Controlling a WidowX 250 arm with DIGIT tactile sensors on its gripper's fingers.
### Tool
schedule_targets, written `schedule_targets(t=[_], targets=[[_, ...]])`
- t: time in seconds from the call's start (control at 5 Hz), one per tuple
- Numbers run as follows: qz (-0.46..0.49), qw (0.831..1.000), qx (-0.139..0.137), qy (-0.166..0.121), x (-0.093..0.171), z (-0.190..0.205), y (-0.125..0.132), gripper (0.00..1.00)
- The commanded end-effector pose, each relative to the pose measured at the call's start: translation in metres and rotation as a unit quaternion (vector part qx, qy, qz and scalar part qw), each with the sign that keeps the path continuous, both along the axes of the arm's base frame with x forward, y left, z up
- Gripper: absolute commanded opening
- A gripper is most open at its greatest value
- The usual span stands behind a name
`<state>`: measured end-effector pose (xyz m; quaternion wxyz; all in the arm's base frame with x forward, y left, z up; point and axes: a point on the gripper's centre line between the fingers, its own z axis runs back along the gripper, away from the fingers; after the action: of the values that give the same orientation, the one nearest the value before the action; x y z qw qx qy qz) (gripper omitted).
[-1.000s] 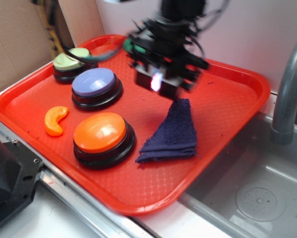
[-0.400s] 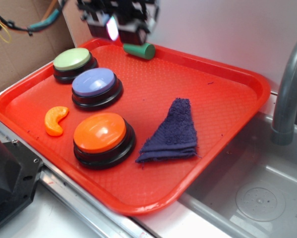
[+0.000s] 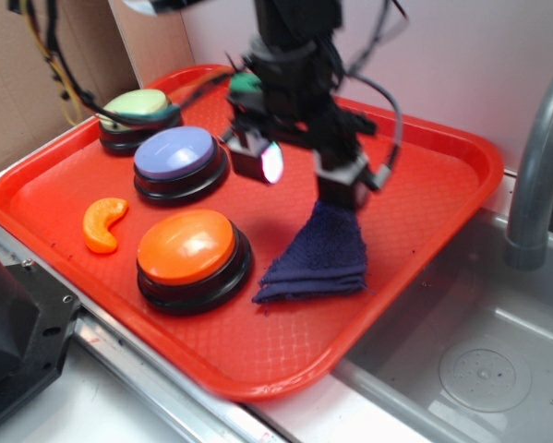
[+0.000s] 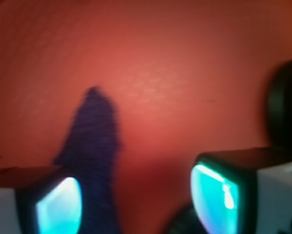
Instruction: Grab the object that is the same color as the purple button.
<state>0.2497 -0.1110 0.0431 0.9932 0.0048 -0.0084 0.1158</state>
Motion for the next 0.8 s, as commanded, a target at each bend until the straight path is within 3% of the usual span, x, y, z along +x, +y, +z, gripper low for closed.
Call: schedule_targets(t=[0.0, 0.2, 0.4, 0.6], targets=[[-0.044, 0.998, -0.026, -0.026, 0.015, -0.014, -0.027, 0.71], [-0.036, 0.999, -0.02, -0.015, 0.016, -0.015, -0.026, 0.0], [-0.029, 0.999, -0.013, -0.009, 0.017, -0.013, -0.022, 0.0], [-0.035, 0.999, 0.012, -0.001, 0.016, 0.001, -0.013, 0.0]])
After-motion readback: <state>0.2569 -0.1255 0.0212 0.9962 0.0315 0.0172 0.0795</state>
